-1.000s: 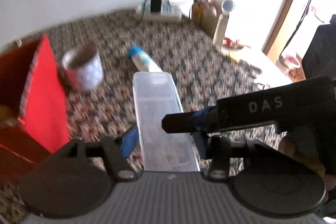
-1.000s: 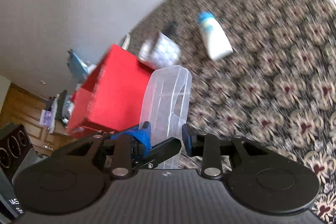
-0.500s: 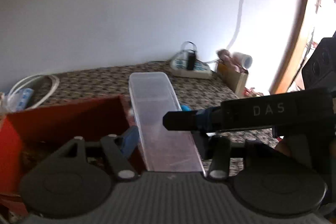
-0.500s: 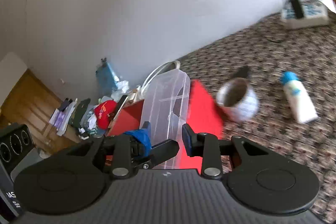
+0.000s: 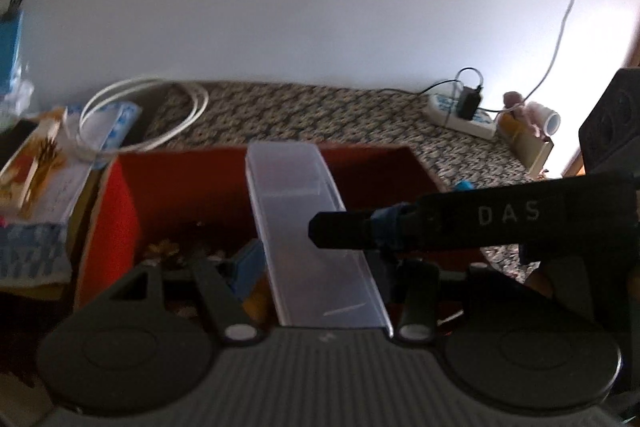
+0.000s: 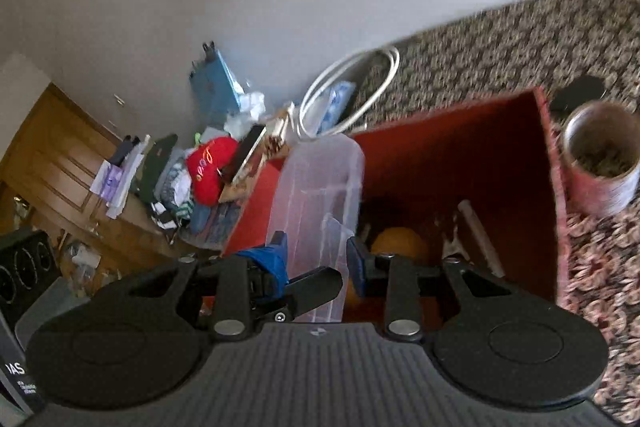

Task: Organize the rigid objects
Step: 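Lower the clear case into the red box and open the right gripper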

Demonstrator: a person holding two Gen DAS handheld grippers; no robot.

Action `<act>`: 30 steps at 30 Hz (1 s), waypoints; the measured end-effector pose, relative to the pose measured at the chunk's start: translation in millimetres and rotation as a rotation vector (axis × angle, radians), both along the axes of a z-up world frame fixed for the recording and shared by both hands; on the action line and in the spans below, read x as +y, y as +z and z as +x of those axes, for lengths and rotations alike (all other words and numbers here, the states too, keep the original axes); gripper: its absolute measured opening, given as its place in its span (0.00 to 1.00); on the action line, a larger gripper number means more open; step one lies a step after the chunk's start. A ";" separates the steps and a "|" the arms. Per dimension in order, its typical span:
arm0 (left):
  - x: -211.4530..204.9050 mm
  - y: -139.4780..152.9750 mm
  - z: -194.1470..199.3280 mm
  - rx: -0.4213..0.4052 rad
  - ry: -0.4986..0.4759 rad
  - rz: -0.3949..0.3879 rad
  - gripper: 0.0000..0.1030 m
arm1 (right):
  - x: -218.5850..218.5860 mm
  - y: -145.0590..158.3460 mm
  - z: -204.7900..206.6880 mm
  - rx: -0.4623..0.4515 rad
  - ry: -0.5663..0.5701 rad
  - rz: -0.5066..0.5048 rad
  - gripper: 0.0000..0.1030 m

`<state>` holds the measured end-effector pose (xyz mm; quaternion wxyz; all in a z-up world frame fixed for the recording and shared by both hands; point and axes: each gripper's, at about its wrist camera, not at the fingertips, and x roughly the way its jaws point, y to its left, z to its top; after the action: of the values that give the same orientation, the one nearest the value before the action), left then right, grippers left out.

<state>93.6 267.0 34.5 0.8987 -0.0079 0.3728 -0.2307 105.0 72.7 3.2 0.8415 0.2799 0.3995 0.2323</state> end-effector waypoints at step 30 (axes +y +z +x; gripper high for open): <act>12.6 -20.9 17.6 0.086 0.066 0.130 0.55 | 8.8 -15.1 -5.9 0.055 -0.147 -0.087 0.17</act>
<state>111.2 279.5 13.6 0.8876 0.0282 0.4247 -0.1760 99.1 81.5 -11.9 0.8564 0.2778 0.4106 0.1443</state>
